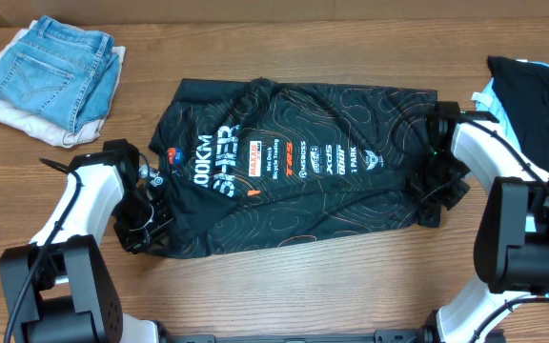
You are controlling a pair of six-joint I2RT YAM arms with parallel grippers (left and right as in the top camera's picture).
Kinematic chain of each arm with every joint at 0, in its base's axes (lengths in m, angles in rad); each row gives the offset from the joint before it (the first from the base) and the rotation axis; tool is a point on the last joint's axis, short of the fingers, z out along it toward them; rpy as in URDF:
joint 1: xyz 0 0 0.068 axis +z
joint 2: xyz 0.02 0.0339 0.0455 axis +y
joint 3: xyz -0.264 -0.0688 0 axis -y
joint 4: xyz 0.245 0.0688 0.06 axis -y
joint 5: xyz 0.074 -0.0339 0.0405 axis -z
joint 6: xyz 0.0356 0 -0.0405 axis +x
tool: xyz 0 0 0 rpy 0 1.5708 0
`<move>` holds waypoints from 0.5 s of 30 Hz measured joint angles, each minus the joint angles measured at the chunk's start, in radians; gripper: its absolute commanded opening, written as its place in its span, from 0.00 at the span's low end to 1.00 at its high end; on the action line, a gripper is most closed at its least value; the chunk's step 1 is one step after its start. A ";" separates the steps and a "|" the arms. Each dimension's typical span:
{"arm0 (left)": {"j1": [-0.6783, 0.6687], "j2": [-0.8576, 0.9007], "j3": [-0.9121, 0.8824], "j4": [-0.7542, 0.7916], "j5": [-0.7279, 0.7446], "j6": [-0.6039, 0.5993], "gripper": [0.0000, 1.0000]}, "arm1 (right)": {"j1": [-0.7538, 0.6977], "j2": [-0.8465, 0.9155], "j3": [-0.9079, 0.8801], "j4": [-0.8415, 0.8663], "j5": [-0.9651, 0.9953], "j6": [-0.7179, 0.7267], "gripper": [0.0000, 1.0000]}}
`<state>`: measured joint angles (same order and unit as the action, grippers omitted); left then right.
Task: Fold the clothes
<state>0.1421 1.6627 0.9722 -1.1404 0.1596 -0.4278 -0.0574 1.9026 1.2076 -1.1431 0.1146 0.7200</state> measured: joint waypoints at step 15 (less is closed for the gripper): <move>0.000 0.000 0.000 0.000 0.000 0.000 0.04 | 0.000 -0.032 -0.145 -0.048 0.032 0.076 0.04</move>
<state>0.1421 1.6627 0.9722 -1.1400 0.1593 -0.4274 -0.0574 1.8702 1.0630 -1.1915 0.1463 0.7959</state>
